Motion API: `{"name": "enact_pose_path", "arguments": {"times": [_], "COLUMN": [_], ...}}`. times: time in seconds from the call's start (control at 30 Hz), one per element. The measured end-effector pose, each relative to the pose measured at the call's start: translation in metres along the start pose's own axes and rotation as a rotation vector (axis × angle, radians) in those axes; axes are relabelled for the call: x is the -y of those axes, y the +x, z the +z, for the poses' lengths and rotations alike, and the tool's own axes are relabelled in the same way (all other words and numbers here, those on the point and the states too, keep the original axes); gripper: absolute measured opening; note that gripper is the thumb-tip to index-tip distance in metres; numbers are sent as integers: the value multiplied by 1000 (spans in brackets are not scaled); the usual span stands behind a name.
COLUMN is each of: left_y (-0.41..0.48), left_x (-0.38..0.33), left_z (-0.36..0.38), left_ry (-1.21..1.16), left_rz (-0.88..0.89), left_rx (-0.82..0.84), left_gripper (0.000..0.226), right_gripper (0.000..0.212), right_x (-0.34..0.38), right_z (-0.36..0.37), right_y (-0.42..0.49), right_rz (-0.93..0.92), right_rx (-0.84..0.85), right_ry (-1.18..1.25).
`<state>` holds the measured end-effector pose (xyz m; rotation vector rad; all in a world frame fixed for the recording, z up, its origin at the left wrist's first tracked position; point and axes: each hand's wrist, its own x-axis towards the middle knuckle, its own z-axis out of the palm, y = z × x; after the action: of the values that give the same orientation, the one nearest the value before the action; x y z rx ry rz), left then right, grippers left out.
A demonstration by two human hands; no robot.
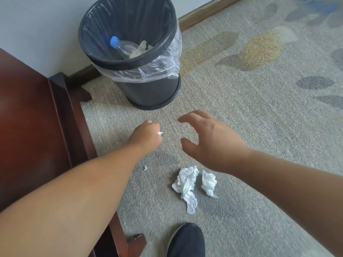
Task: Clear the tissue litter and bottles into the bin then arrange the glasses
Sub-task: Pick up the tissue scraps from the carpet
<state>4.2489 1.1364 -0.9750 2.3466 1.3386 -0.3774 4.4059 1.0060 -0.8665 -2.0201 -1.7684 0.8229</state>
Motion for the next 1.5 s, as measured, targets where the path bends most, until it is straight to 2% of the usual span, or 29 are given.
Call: {"name": "enact_pose_path", "arguments": {"times": [0.33, 0.43, 0.6, 0.7, 0.83, 0.87, 0.93, 1.0, 1.1, 1.2, 1.33, 1.4, 1.5], "left_y": [-64, -82, -101, -107, -112, -113, -114, -112, -106, -103, -100, -97, -89], "left_x": [-55, -60, -72, -77, -74, -74, -73, -75, -84, -100, -119, -116, -114], "left_z": [22, 40, 72, 92, 117, 121, 121, 115, 100, 92, 105, 116, 120], "left_ry": [-75, -68, -60, -22, 170, 175, 174, 204, 180, 88, 160, 193, 172], "left_rz": [214, 208, 192, 156, 129, 124, 124, 113, 109, 179, 310, 324, 303], "left_rx": [-59, -81, -11, 59, 180, 217, 229, 204, 105, 8, 167, 216, 184], "left_gripper": [10, 18, 17, 33, 66, 64, 43, 24, 10, 23, 40, 36, 17], "right_gripper": [49, 49, 48, 49, 48, 48, 49, 49, 49, 49, 48, 48, 48], "right_x": [-1, -5, -14, -20, -27, -30, -35, -40, -44, -47, -53, -57, -65], "right_z": [0, 0, 7, 11, 15, 15, 14, 11, 9, 7, 3, 1, -1], "right_y": [-58, -76, -99, -105, -109, -110, -110, -109, -105, -100, -91, -89, -86], "right_rz": [-15, -14, 17, 36, 61, 68, 85, 104, 111, 113, 132, 145, 167], "right_rx": [-27, -37, -39, -39, -36, -32, -23, -19, -18, -27, -38, -26, -17], "right_ry": [-31, -32, -28, -21, -7, -6, -8, -14, -14, -18, -28, -26, -24]}}
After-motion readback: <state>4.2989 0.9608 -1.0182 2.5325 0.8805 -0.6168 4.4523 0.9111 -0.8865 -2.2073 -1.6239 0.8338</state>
